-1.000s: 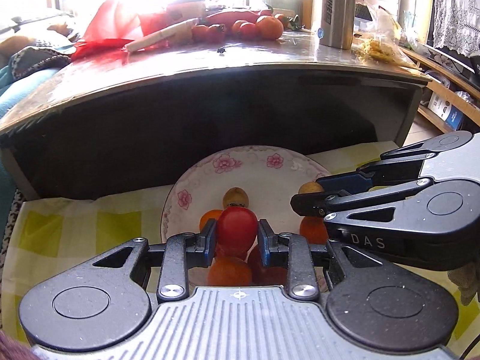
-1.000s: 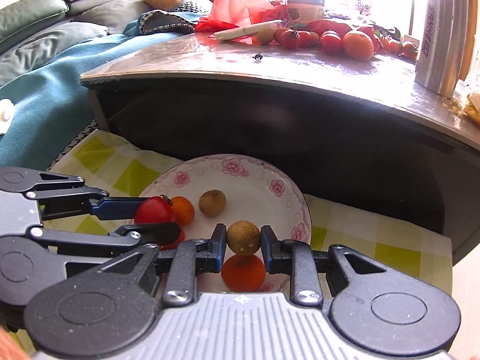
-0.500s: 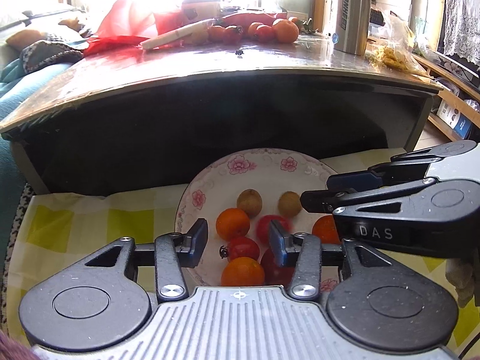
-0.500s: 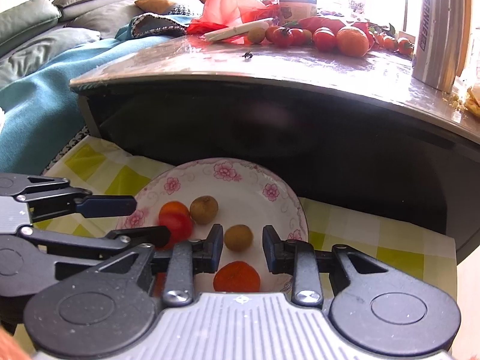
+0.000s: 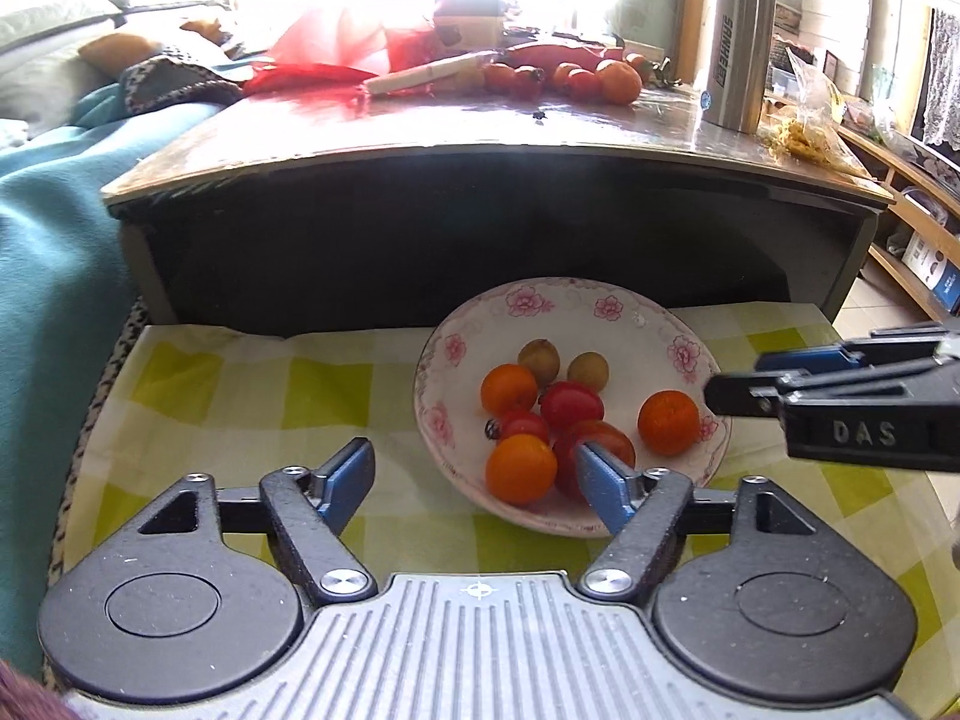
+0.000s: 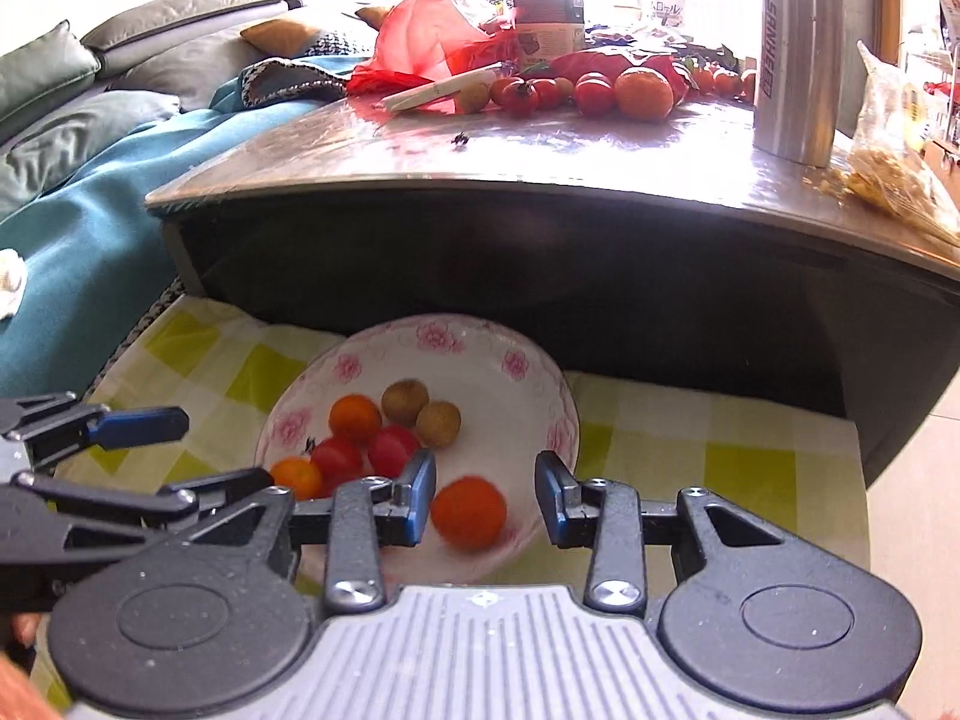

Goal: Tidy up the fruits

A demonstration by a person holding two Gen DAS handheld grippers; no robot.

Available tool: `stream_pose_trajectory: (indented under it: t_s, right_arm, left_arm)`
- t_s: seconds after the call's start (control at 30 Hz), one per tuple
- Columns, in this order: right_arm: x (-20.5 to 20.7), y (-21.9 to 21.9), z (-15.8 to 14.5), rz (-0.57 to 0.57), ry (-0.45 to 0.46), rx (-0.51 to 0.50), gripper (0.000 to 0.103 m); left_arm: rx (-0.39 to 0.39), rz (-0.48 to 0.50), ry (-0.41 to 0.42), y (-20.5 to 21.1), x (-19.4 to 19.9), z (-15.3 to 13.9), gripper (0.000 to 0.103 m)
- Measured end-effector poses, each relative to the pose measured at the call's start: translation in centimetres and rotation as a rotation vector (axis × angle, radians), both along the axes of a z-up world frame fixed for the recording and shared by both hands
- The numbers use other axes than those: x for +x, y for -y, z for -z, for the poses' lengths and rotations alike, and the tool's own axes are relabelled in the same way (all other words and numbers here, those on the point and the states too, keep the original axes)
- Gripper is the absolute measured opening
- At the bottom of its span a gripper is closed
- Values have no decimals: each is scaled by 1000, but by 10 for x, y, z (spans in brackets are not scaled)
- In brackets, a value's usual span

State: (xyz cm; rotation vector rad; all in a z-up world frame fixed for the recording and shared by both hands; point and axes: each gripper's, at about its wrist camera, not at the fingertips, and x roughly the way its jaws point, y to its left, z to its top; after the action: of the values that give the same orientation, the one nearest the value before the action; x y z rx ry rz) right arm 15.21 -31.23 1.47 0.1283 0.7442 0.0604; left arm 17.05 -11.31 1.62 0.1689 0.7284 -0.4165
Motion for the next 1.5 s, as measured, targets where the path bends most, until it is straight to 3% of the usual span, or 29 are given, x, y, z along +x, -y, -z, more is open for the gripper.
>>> stream_pose_trajectory:
  t_s: [0.27, 0.8, 1.5]
  right_arm:
    - [-52, -14, -12, 26, -4, 35, 49]
    - [-140, -27, -18, 99, 1, 86, 50]
    - [-192, -50, -13, 104, -5, 80, 51]
  left_arm:
    - [22, -47, 56, -5, -40, -16, 103]
    - [-3, -112, 44, -29, -103, -20, 103]
    - [9, -101, 7, -40, -149, -15, 103]
